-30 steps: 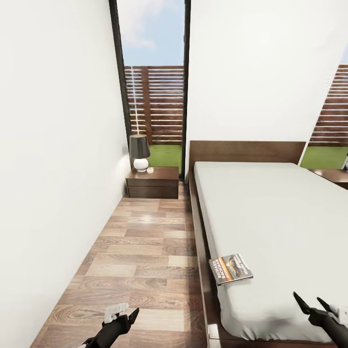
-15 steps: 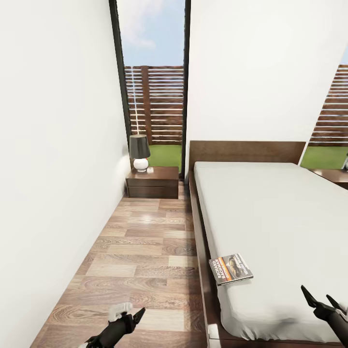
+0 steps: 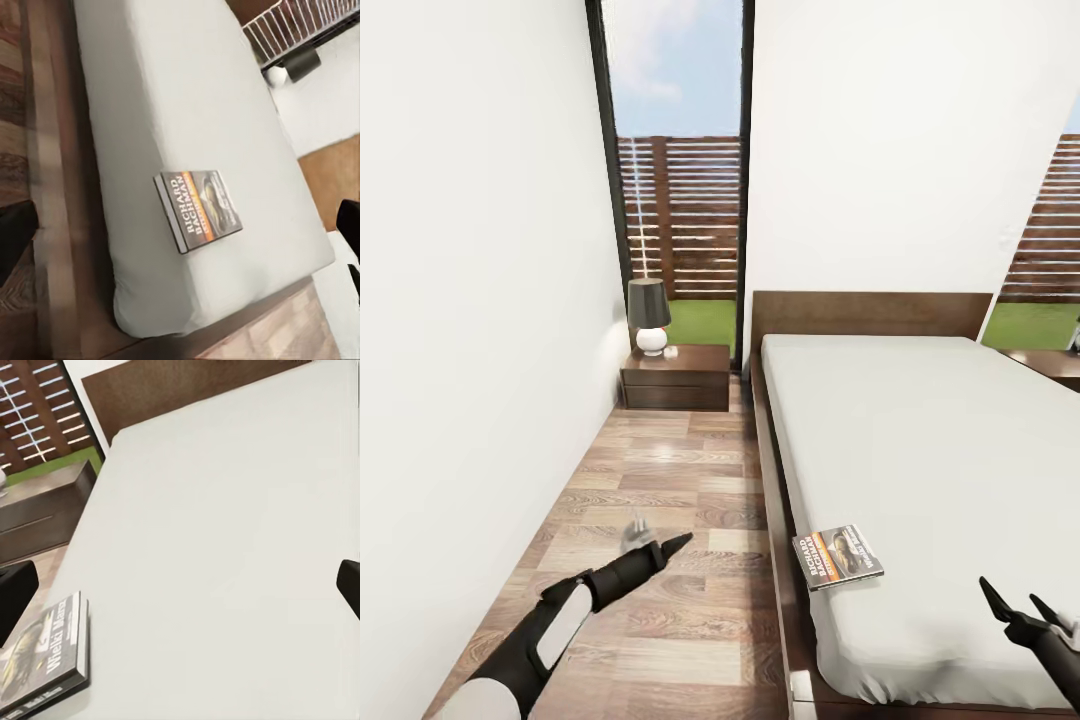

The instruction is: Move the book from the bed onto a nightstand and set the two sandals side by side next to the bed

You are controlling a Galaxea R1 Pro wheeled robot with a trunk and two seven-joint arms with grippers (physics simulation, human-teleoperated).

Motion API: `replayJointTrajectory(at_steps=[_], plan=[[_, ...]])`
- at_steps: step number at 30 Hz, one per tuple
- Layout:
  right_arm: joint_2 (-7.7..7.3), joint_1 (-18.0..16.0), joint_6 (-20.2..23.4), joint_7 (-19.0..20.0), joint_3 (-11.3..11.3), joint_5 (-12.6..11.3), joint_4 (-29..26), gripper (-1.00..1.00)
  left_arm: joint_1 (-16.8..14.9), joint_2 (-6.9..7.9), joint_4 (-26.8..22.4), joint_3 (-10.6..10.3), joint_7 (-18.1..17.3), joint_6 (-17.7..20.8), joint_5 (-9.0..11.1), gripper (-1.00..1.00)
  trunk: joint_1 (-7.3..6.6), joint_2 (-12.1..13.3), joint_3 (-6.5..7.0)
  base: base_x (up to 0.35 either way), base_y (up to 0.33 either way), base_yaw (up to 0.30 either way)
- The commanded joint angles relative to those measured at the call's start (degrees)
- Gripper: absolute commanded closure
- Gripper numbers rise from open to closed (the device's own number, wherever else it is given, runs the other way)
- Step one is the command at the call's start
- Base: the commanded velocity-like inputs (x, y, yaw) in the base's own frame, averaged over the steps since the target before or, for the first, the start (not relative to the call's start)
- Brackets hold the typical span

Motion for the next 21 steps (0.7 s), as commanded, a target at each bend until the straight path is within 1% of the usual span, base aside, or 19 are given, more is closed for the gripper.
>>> replayJointTrajectory(at_steps=[1, 3, 5, 6, 10, 14, 16, 17, 18, 19, 20, 21], plan=[[-0.13, -0.06, -0.18, 0.25, 0.53, -0.52, 0.09, -1.00, -0.20, 0.57, -1.25, -0.01, -0.16, 2.97, 3.61, -1.00, 0.00, -0.03, -0.06, 0.000, 0.000, 0.000], [-0.25, -0.06, -0.18, 0.25, 0.53, -0.52, 0.08, -1.00, -0.54, 1.60, -2.44, 0.15, -0.70, 6.22, 9.41, -1.00, 0.00, -0.03, -0.06, 0.000, 0.000, 0.000], [-0.31, -0.06, -0.18, 0.25, 0.54, -0.52, 0.08, -1.00, -1.05, 2.63, -3.01, 0.25, -1.09, 7.95, 14.84, -1.00, 0.00, -0.03, -0.06, 0.000, 0.000, 0.000], [-0.32, -0.06, -0.18, 0.25, 0.55, -0.52, 0.07, -1.00, -1.21, 2.82, -3.17, 0.26, -1.19, 8.26, 16.12, -1.00, 0.00, -0.03, -0.06, 0.000, 0.000, 0.000], [-0.39, -0.06, -0.21, 0.25, 0.54, -0.50, 0.06, -1.00, -1.46, 2.75, -3.45, 0.21, -1.29, 8.73, 18.15, -1.00, 0.00, -0.03, -0.06, 0.000, 0.000, 0.000], [-0.38, -0.06, -0.19, 0.16, 0.53, -0.35, 0.00, -1.00, -1.49, 2.78, -3.49, 0.12, -1.34, 8.85, 18.37, -1.00, 0.00, -0.03, -0.06, 0.000, 0.000, 0.000], [-0.36, -0.06, -0.20, -0.73, 0.53, -0.30, -0.01, -1.00, -1.49, 2.81, -3.51, 0.10, -1.35, 8.87, 18.39, -1.00, 0.00, -0.03, -0.06, 0.000, 0.000, 0.000], [-0.34, -0.09, -0.22, -2.48, 0.55, -0.26, -0.01, -1.00, -1.49, 2.79, -3.55, 0.10, -1.35, 8.88, 18.40, -1.00, 0.00, -0.03, -0.06, 0.000, 0.000, 0.000], [-0.29, -0.17, -0.26, -9.80, 0.62, -0.14, -0.38, -1.00, -1.50, 2.75, -3.69, 0.04, -1.35, 8.90, 18.42, -1.00, 0.00, -0.03, -0.06, 0.000, 0.000, 0.000], [-0.28, -0.20, -0.39, -14.61, 0.71, -0.09, -1.06, -1.00, -1.50, 2.74, -3.71, 0.03, -1.35, 8.93, 18.42, -1.00, 0.00, -0.03, -0.06, 0.000, 0.000, 0.000], [-0.25, -0.21, -0.59, -19.12, 0.92, -0.02, -2.17, -1.00, -1.50, 2.74, -3.73, 0.00, -1.35, 8.95, 18.42, -1.00, 0.00, -0.03, -0.06, 0.000, 0.000, 0.000], [-0.22, -0.20, -0.66, -20.99, 1.01, -0.02, -2.93, -1.00, -1.50, 2.73, -3.74, -0.02, -1.35, 8.95, 18.42, -1.00, 0.00, -0.03, -0.06, 0.000, 0.000, 0.000]])
